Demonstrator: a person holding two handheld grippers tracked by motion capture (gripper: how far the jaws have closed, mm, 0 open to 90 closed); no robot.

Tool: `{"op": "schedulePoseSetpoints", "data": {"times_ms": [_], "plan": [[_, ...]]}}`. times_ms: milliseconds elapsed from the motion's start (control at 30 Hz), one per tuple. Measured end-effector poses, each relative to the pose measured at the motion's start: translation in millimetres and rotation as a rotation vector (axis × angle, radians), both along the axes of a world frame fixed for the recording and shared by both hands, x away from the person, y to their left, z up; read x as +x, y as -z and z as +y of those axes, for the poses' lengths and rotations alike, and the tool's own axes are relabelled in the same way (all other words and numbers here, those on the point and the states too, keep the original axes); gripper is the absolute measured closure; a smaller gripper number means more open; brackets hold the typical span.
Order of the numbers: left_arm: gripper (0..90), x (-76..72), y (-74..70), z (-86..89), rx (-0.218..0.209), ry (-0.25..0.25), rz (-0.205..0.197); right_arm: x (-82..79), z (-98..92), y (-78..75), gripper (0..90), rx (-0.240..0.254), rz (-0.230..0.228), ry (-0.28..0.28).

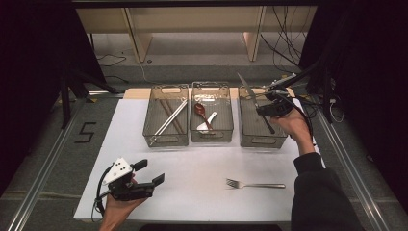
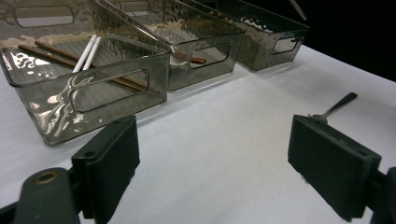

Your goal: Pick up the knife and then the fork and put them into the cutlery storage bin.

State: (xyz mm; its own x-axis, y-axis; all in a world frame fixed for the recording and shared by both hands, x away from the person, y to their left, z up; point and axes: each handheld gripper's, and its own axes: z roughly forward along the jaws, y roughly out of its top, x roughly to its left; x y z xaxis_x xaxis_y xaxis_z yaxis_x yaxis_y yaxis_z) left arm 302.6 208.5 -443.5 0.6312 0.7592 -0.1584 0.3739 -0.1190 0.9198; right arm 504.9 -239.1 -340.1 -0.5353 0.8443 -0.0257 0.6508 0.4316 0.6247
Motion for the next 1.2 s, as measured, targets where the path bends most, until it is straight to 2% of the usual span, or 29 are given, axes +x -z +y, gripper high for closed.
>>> {"op": "schedulePoseSetpoints", "data": {"times_ms": [333,633,933,1200], "plan": [[16.1,0.3,-0.2,-0.5,-0.001,0.003,-0.001,10.5,-11.3,7.0,80.7,-0.009,0.004,0.053],[16.0,0.5,-0.1,-0.1,0.000,0.005,-0.002,16.9,-15.4,17.2,80.7,-0.023,0.015,0.077],[16.0,0.1,0.0,0.2,-0.004,0.001,-0.002,16.9,-19.6,32.7,80.6,-0.018,0.033,0.098],[16.0,0.4,-0.1,-0.8,0.001,0.005,-0.002,16.4,-23.9,39.2,80.6,-0.011,0.034,0.123]]}}
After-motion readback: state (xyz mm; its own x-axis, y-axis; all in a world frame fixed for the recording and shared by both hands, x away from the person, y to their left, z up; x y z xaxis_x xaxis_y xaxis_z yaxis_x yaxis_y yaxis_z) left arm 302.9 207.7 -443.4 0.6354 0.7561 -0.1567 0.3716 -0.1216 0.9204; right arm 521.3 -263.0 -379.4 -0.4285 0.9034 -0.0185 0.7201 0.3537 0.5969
